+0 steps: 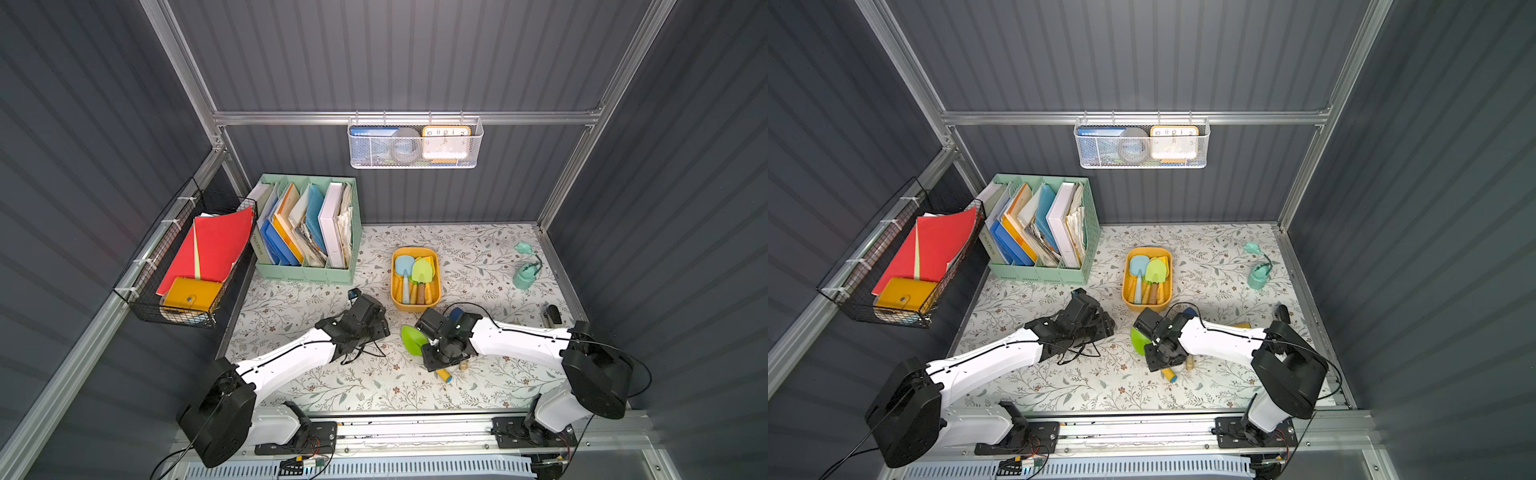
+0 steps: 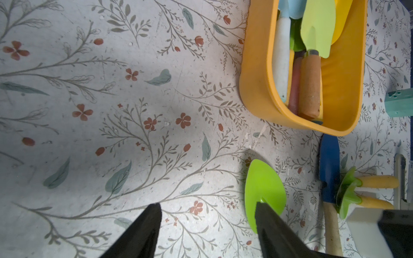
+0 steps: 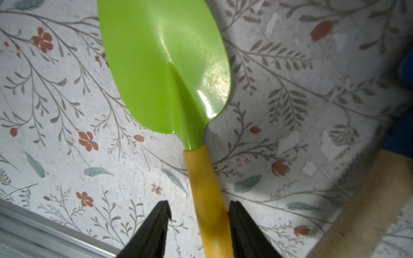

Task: Put the shovel into the storage box
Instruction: Pick up the shovel from the center of the board.

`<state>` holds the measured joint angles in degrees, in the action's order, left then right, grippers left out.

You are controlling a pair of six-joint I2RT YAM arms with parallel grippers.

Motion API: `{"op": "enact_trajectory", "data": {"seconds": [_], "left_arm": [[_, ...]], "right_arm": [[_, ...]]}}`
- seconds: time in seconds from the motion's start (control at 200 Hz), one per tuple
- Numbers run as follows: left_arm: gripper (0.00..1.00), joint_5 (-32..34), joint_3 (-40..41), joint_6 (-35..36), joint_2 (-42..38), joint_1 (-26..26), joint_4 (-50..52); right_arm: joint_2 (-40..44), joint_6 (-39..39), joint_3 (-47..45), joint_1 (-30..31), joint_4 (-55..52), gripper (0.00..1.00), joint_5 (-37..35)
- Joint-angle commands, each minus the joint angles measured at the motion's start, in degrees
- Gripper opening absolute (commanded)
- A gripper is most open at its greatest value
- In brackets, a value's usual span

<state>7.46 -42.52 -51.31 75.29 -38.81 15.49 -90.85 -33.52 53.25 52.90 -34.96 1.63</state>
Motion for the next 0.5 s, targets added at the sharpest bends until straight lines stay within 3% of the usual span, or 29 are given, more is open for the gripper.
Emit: {"op": "enact_trajectory", "data": {"seconds": [0.0,0.495], "left_arm": [[0.72,-0.2,1.0,-1.0,0.6,-0.2,-0.4],[0.71,-1.6,1.1,-1.2,2.1,-0.2,-2.3]], "right_arm": [[-1.4,0.2,1.7,1.0,-2.1,0.48,-2.3],[-5.5,-0.2,3.1,1.9,-1.8,0.42,-4.5]]}}
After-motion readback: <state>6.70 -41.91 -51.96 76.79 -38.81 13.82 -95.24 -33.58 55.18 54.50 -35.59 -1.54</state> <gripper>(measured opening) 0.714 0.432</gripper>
